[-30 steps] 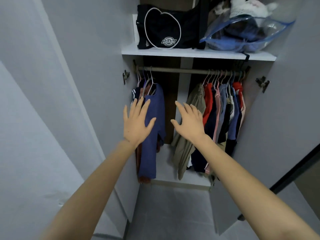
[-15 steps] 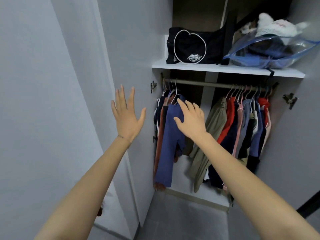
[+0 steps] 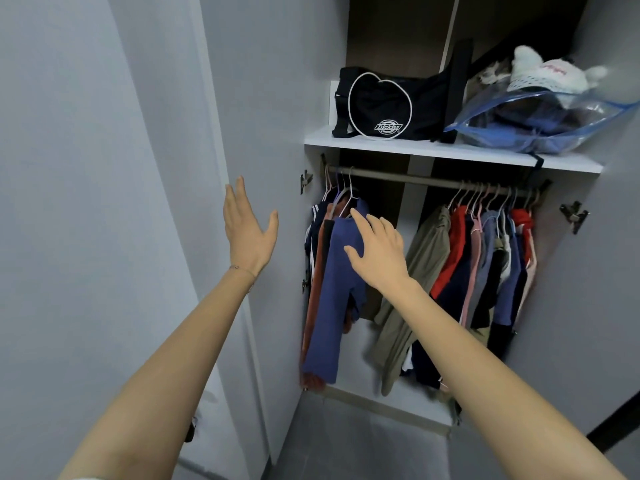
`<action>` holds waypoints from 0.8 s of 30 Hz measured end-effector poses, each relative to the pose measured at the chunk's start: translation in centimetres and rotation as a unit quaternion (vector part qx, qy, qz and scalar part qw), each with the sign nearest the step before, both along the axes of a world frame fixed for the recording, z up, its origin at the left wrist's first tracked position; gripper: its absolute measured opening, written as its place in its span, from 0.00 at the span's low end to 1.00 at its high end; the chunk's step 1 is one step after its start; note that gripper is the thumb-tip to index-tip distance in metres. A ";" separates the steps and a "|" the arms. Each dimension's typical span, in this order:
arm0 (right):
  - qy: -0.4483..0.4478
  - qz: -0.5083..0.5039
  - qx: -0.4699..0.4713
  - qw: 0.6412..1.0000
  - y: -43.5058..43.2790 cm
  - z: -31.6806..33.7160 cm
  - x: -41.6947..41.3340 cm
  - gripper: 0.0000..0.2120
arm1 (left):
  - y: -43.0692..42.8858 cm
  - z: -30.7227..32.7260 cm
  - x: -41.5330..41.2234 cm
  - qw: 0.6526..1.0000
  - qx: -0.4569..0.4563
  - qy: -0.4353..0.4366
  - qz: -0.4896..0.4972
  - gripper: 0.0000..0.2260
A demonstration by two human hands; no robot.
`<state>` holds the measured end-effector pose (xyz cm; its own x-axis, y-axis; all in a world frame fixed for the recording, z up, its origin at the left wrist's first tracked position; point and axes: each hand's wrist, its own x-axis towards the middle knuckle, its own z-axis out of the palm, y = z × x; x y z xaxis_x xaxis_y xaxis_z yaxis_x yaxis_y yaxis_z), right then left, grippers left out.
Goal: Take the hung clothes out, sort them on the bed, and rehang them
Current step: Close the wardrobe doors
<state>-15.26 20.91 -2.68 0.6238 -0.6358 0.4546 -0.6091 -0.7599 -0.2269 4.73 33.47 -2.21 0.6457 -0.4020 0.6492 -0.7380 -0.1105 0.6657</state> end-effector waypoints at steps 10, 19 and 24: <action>0.001 -0.017 0.006 1.000 -0.7 -0.8 -0.4 0.34 | -1.4 -0.1 0.8 0.993 -0.089 0.054 0.048 0.32; 0.002 -0.047 0.018 0.999 -2.7 -2.6 -0.9 0.34 | -4.2 -0.9 -2.1 0.988 -0.138 0.054 0.034 0.24; -0.016 -0.075 0.027 0.997 -4.2 -2.9 -2.1 0.33 | -7.4 -1.6 -5.5 0.986 -0.140 0.019 -0.083 0.22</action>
<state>-17.34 16.69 -5.56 0.5056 -0.7453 0.4346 -0.7071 -0.6466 -0.2862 -0.78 26.06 -3.80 0.6117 -0.3125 0.7268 -0.7046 0.2025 0.6801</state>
